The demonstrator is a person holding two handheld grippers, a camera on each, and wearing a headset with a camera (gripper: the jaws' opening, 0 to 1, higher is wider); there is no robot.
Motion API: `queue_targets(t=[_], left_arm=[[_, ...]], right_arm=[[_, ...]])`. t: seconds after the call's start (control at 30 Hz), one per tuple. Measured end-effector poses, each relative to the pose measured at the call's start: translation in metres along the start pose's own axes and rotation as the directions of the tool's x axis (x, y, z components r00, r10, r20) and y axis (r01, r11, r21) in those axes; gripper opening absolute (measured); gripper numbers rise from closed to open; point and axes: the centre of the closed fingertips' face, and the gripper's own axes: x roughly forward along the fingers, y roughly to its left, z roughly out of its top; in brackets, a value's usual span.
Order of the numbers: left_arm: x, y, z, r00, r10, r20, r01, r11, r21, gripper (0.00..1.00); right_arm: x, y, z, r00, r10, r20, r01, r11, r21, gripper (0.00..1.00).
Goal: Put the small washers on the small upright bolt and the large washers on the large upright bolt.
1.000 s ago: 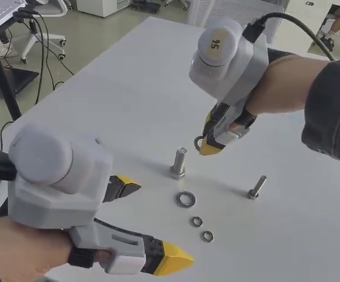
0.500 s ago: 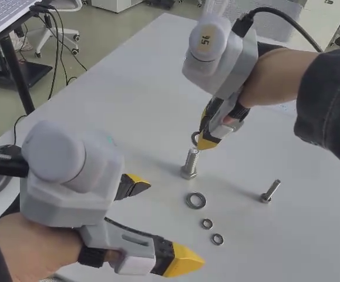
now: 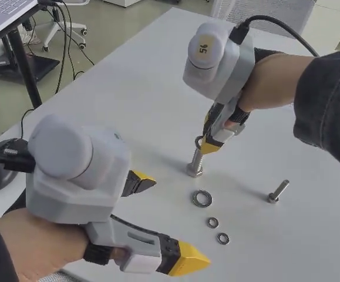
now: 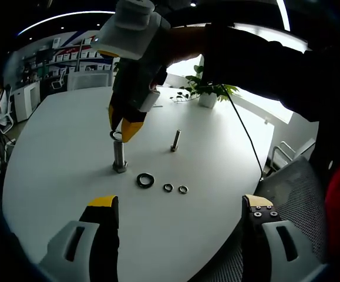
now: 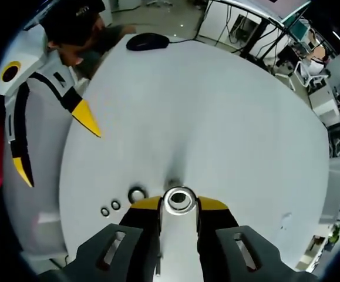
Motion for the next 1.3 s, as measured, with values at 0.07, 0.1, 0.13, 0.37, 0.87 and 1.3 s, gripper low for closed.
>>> queue_targets(t=[0.07, 0.1, 0.13, 0.37, 0.87, 1.3], left_arm=[[0.000, 0.000, -0.001, 1.0000, 0.000, -0.003, 0.000, 1.000, 0.000, 0.86], [0.000, 0.000, -0.001, 1.0000, 0.001, -0.004, -0.001, 1.000, 0.001, 0.86], [0.000, 0.000, -0.001, 1.0000, 0.001, -0.004, -0.001, 1.000, 0.001, 0.86], [-0.001, 0.000, -0.002, 1.0000, 0.004, -0.004, -0.004, 1.000, -0.001, 0.86], [-0.001, 0.001, -0.002, 0.9999, 0.008, -0.006, -0.008, 1.000, -0.002, 0.86], [0.000, 0.000, -0.004, 0.9999, 0.006, -0.015, -0.006, 1.000, -0.001, 0.86]], right_arm=[[0.004, -0.001, 0.000, 1.0000, 0.004, -0.003, -0.004, 1.000, 0.001, 0.23], [0.005, -0.001, 0.000, 1.0000, 0.005, -0.005, -0.005, 1.000, -0.001, 0.23], [0.005, 0.000, 0.000, 0.9999, 0.007, -0.009, -0.007, 1.000, -0.002, 0.23], [0.009, 0.004, 0.000, 0.9997, 0.020, -0.014, -0.020, 1.000, -0.003, 0.23], [0.026, 0.005, -0.002, 0.9983, 0.047, -0.034, -0.047, 0.999, 0.005, 0.23], [0.043, 0.009, -0.008, 0.9961, 0.075, -0.046, -0.074, 0.997, 0.019, 0.23]])
